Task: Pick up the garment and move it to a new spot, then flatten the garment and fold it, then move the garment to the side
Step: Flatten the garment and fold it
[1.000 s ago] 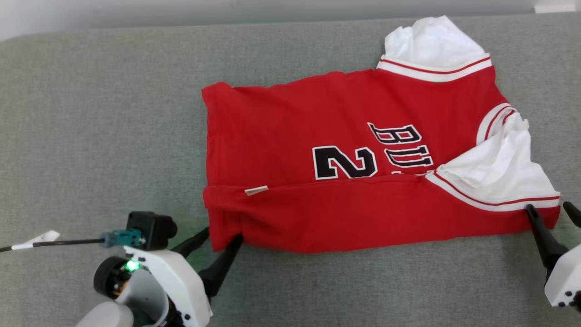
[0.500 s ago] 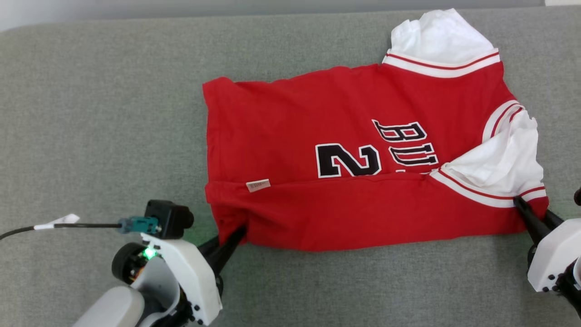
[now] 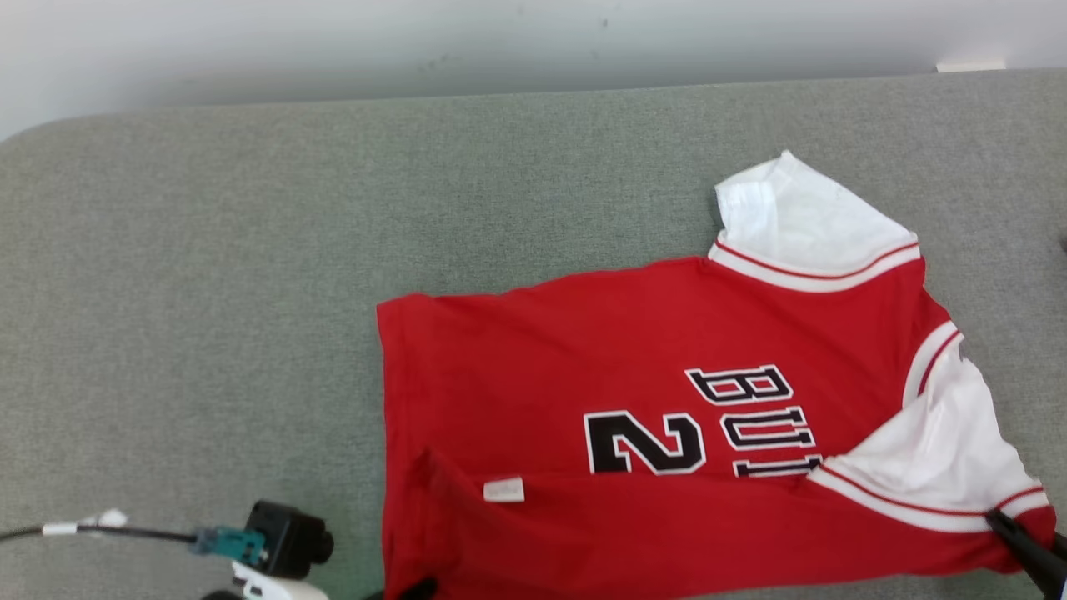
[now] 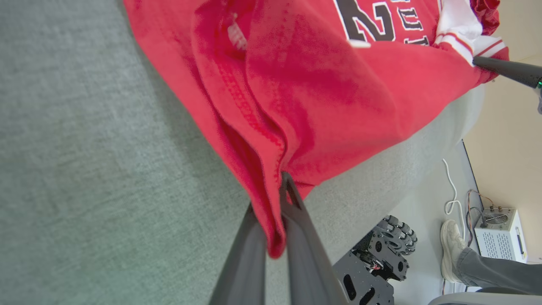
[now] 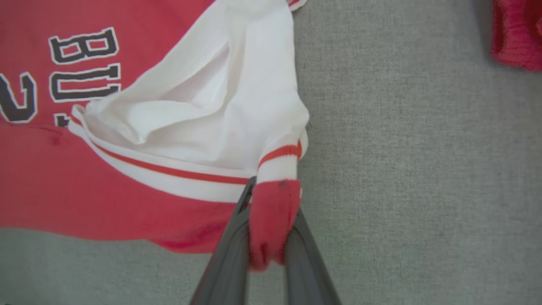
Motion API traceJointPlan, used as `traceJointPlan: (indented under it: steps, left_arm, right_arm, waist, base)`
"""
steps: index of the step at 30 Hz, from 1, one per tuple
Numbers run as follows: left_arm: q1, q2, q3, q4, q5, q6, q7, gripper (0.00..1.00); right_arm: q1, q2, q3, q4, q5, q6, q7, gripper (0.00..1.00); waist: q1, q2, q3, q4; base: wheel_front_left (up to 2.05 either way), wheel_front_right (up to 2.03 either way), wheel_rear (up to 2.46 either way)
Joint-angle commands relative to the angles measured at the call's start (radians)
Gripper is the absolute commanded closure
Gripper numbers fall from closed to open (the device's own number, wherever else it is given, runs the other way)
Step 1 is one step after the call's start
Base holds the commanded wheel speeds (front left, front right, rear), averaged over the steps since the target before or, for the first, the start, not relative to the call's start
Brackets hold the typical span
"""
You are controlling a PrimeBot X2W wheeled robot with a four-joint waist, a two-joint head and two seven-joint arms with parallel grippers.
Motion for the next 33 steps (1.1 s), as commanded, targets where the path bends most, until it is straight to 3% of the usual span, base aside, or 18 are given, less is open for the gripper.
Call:
traceJointPlan:
  steps: [1,2,3,4,5,6,12,17,20,26,33]
  left_arm:
    - [0.025,0.003,0.002,-0.007,-0.008,0.009,-0.010,1.00]
    - [0.041,0.000,0.001,-0.013,-0.009,0.016,-0.016,1.00]
    - [0.053,-0.003,-0.001,-0.017,-0.008,0.020,-0.021,1.00]
    - [0.062,-0.005,-0.003,-0.020,-0.005,0.026,-0.028,0.76]
    - [0.067,-0.007,-0.005,-0.023,0.000,0.028,-0.031,0.26]
    - [0.073,-0.009,-0.004,-0.027,0.003,0.034,-0.037,0.00]
    - [0.037,0.019,0.044,-0.075,0.035,0.068,-0.058,0.00]
    - [-0.084,0.012,0.089,-0.082,0.068,0.092,-0.065,0.00]
    - [-0.200,-0.031,0.082,-0.041,0.104,0.091,-0.067,0.00]
    - [-0.388,-0.135,0.018,0.077,0.143,0.046,-0.062,0.00]
    - [-0.529,-0.233,-0.040,0.177,0.167,-0.010,-0.080,0.00]
  right_arm:
    - [0.021,-0.005,-0.011,-0.005,0.007,-0.003,0.001,1.00]
    - [0.036,-0.003,-0.016,-0.008,0.005,-0.003,-0.001,0.84]
    - [0.046,-0.002,-0.017,-0.010,-0.001,-0.003,-0.006,0.60]
    - [0.055,-0.002,-0.016,-0.012,-0.005,-0.003,-0.012,0.00]
    - [0.060,-0.004,-0.016,-0.012,-0.010,-0.003,-0.015,0.00]
    - [0.063,-0.009,-0.018,-0.017,-0.012,-0.003,-0.019,0.00]
    - [-0.013,-0.054,-0.059,-0.087,0.004,-0.003,-0.020,0.00]
    - [-0.197,-0.078,-0.065,-0.092,-0.052,-0.003,-0.016,0.00]
    - [-0.337,-0.078,-0.027,-0.047,-0.106,-0.003,-0.002,0.00]
    - [-0.589,-0.068,0.071,0.106,-0.227,-0.003,0.020,0.00]
    - [-0.754,-0.071,0.145,0.301,-0.311,-0.003,-0.001,0.00]
  waist:
    - [0.0000,0.0000,0.001,-0.001]
    - [0.0000,0.0000,0.002,-0.002]
    - [0.0000,0.0000,0.002,-0.001]
    - [0.0000,0.0000,0.002,0.000]
    - [0.0000,0.0000,0.002,0.002]
    - [0.0000,0.0000,0.002,0.004]
    - [0.0000,0.0000,0.019,0.023]
    - [0.0000,0.0000,0.071,0.056]
    - [0.0000,0.0000,0.114,0.089]
    - [0.0000,0.0000,0.191,0.154]
    - [0.0000,0.0000,0.239,0.216]
  base:
    - [0.00,0.00,0.00]
    - [0.00,0.00,0.00]
    - [0.00,0.00,0.00]
    - [0.00,0.00,0.00]
    - [0.00,0.00,0.00]
    - [0.00,0.00,0.00]
    - [0.00,0.00,0.00]
    - [0.00,0.00,0.00]
    - [0.00,0.00,0.00]
    - [0.00,0.00,0.00]
    - [0.00,0.00,0.00]
